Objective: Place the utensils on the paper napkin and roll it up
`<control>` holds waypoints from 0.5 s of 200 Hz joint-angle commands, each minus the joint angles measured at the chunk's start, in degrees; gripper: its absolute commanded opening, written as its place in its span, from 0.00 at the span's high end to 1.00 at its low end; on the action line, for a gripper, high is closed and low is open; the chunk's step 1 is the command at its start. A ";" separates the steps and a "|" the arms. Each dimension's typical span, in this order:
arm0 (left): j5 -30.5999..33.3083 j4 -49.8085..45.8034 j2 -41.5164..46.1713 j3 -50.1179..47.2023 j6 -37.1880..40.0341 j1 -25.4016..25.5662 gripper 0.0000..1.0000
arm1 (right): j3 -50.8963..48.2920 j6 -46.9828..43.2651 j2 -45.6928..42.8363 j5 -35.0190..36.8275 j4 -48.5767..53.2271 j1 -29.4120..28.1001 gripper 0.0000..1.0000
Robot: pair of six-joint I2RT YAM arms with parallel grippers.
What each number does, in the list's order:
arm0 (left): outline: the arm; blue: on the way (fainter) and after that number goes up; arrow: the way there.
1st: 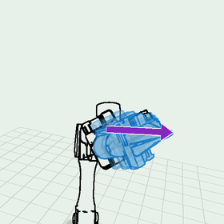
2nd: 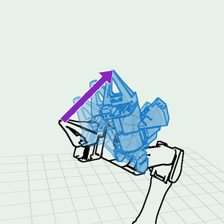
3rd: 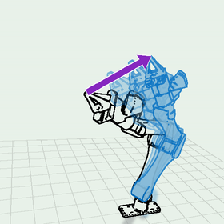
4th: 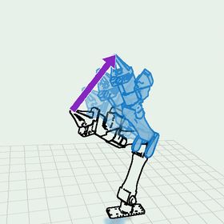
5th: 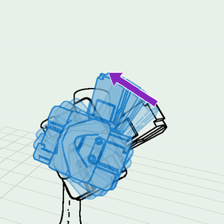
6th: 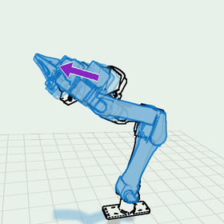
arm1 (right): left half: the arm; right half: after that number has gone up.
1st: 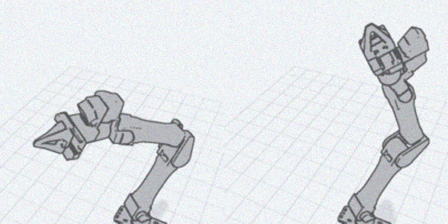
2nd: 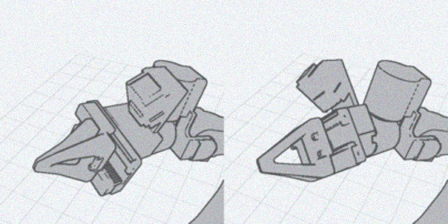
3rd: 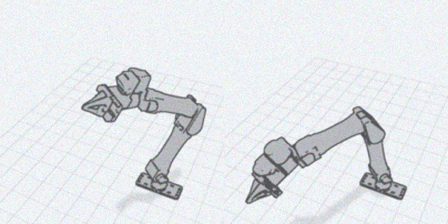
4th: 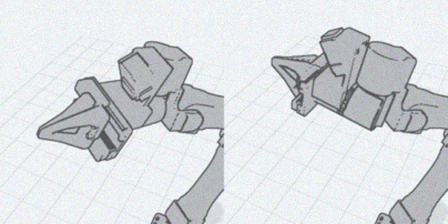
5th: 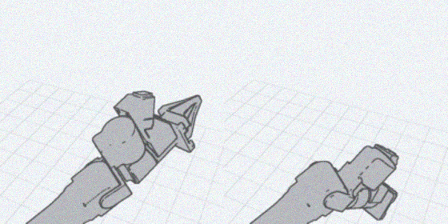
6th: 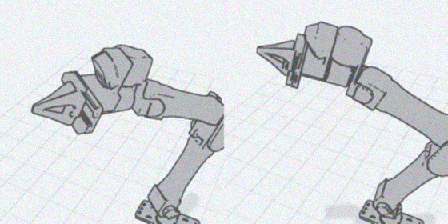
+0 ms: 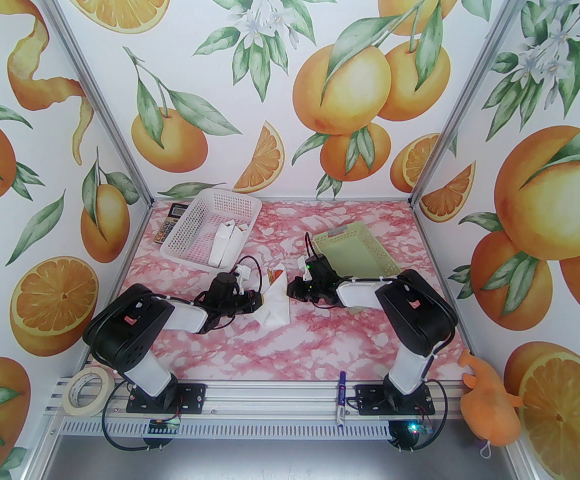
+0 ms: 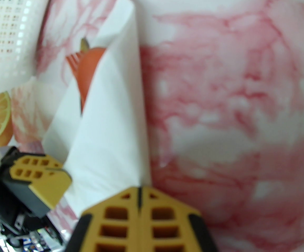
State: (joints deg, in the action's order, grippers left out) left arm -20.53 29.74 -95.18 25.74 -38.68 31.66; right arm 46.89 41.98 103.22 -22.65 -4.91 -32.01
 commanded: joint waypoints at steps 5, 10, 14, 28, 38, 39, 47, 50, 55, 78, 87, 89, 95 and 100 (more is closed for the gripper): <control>0.82 -6.71 -0.54 -0.60 0.68 0.40 1.00 | 3.35 -1.87 -2.19 2.10 5.25 0.65 1.00; 0.78 -6.71 -0.54 -0.67 0.70 0.33 1.00 | 3.89 -2.03 -2.19 2.04 5.61 0.67 1.00; 0.78 -6.71 -0.54 -0.60 0.65 0.35 1.00 | 4.33 -2.14 -2.17 2.09 5.86 0.69 1.00; 0.74 -6.71 -0.62 -0.51 0.64 0.33 1.00 | 5.59 -2.42 -1.79 2.09 6.22 0.76 1.00; 0.69 -6.63 -0.71 -0.51 0.70 0.35 1.00 | 6.29 -2.47 -1.09 2.10 6.23 0.85 1.00; 0.68 -6.67 -0.71 -0.51 0.70 0.39 1.00 | 6.37 -2.45 -1.09 2.05 6.23 0.83 1.00; 0.66 -6.64 -0.72 -0.51 0.59 0.42 1.00 | 6.93 -2.51 -0.40 1.86 5.99 0.86 1.00; 0.65 -6.58 -0.76 -0.51 0.60 0.42 1.00 | 7.05 -2.51 -0.15 1.85 5.90 0.81 1.00; 0.61 -6.53 -0.80 -0.47 0.56 0.42 1.00 | 7.55 -2.51 0.29 1.81 5.87 0.83 1.00; 0.61 -6.71 -0.80 -0.42 0.58 0.47 1.00 | 8.90 -2.52 2.06 2.26 5.87 1.15 1.00; 0.65 -6.72 -0.80 -0.42 0.60 0.49 1.00 | 9.38 -2.51 2.71 2.34 5.70 1.29 1.00; 0.67 -6.71 -0.80 -0.42 0.59 0.50 1.00 | 9.49 -2.51 2.85 2.37 5.63 1.32 1.00; 0.67 -6.75 -0.88 -0.38 0.55 0.50 1.00 | 9.78 -2.43 3.35 2.27 5.61 1.43 1.00; 0.67 -6.77 -0.93 -0.34 0.65 0.51 1.00 | 10.17 -2.43 3.68 2.14 5.61 1.56 1.00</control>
State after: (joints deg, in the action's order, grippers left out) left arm -20.56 29.50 -95.18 25.87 -38.59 31.68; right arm 54.89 40.40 104.53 -21.76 -0.01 -31.24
